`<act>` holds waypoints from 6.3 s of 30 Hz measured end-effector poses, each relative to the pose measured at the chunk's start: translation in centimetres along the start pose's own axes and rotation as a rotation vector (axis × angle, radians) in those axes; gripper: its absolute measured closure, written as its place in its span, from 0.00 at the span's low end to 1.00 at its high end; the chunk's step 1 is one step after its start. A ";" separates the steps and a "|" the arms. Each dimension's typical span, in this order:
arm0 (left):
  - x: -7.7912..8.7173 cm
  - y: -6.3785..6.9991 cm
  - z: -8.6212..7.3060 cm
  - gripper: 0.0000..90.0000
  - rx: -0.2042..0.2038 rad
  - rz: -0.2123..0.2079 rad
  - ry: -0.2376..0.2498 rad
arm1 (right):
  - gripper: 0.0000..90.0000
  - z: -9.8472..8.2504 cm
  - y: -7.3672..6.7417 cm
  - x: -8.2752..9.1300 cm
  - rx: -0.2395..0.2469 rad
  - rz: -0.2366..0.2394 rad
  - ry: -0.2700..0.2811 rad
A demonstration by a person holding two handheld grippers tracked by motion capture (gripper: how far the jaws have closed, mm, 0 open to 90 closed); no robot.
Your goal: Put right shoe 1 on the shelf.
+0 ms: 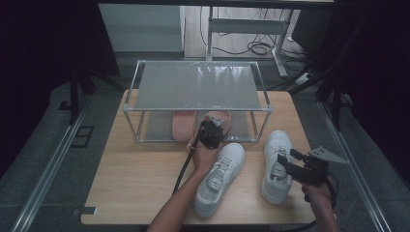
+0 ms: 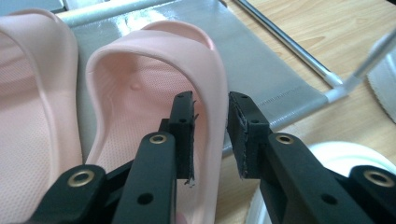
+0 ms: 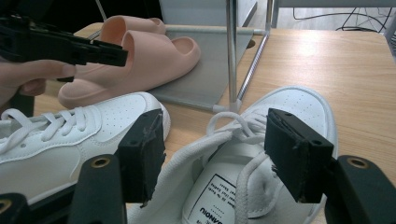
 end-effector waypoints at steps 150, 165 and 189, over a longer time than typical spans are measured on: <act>5.9 -6.5 -9.5 0.91 -0.087 -0.142 -0.031 | 0.43 -0.1 -0.4 0.1 0.017 0.002 0.006; 9.5 -7.6 -14.2 0.71 -0.054 -0.179 -0.076 | 0.42 -0.2 -1.4 -0.5 0.044 0.034 0.005; 13.1 -10.7 -16.9 0.49 -0.064 -0.179 -0.075 | 0.42 -0.2 -5.1 -1.3 0.137 0.088 -0.020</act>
Point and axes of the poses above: each handheld gripper's, and its own axes: x roughly backward along the jaws, z roughly out of its top, y roughly to its right, the point moved 10 cm from there along -x, roughly forward along the jaws, and after that the axes turned 8 degrees about -y, right-handed, at the moved point
